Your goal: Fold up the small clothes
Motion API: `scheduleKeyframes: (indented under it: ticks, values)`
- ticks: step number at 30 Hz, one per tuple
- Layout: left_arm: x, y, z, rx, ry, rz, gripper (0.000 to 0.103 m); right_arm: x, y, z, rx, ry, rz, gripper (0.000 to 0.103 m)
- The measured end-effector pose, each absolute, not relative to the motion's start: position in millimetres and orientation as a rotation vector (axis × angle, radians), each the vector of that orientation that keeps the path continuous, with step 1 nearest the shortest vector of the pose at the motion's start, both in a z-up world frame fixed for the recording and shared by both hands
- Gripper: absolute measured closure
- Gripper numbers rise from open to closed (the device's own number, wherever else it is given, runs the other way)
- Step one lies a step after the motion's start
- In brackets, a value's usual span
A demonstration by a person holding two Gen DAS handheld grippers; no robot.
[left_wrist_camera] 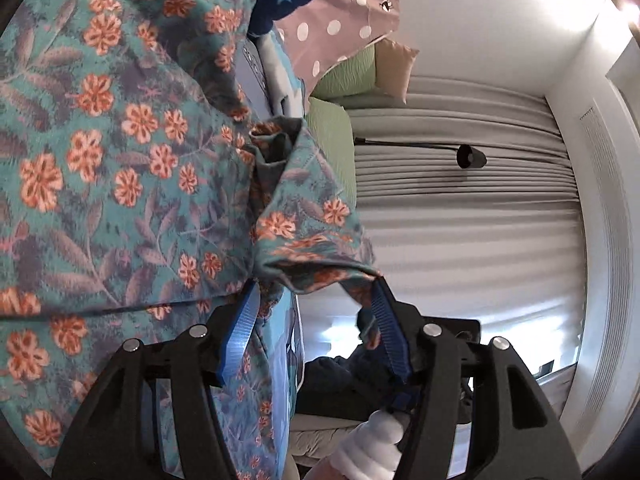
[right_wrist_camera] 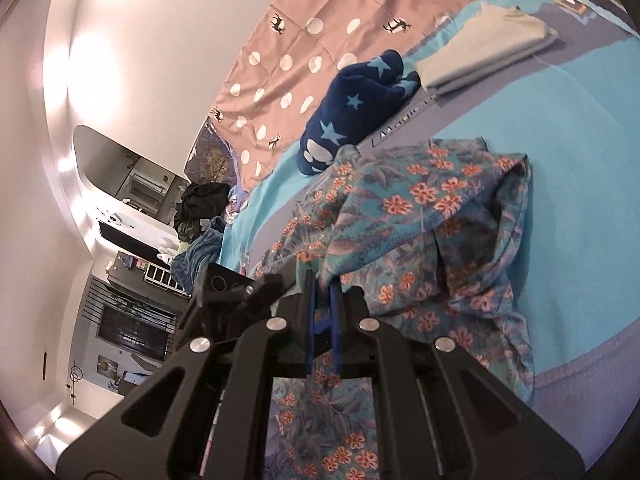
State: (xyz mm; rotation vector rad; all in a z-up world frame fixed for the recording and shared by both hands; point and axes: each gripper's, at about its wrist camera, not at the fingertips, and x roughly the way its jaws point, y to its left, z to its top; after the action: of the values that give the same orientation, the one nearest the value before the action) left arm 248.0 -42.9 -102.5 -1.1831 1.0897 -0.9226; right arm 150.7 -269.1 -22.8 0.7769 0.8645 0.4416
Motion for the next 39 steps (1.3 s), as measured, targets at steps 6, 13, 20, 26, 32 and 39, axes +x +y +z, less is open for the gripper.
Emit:
scheduleKeyframes:
  ticks: [6,13,20,26,32,39]
  values:
    - [246,-26,-105,-1.211,1.076,-0.881,0.043,148,-259,-39,0.77,0.918,0.45,0.096]
    - [254,-32,-73,-1.077,0.997,-0.924,0.102,149,-248,-33,0.747,0.915,0.467,0.096]
    - [262,-8,29,-0.773,0.84,-0.943,0.101,155,-201,26,0.664,0.782,0.573,0.096]
    - [260,53,78,-0.605,0.775,-0.86,0.101,162,-121,45,0.566,0.759,0.675,0.096]
    - [260,111,101,-0.541,0.724,-0.801,0.1,171,-43,44,0.528,0.802,0.795,0.096]
    - [258,164,84,-0.535,0.741,-0.691,0.1,171,-5,31,0.449,0.827,0.886,0.093]
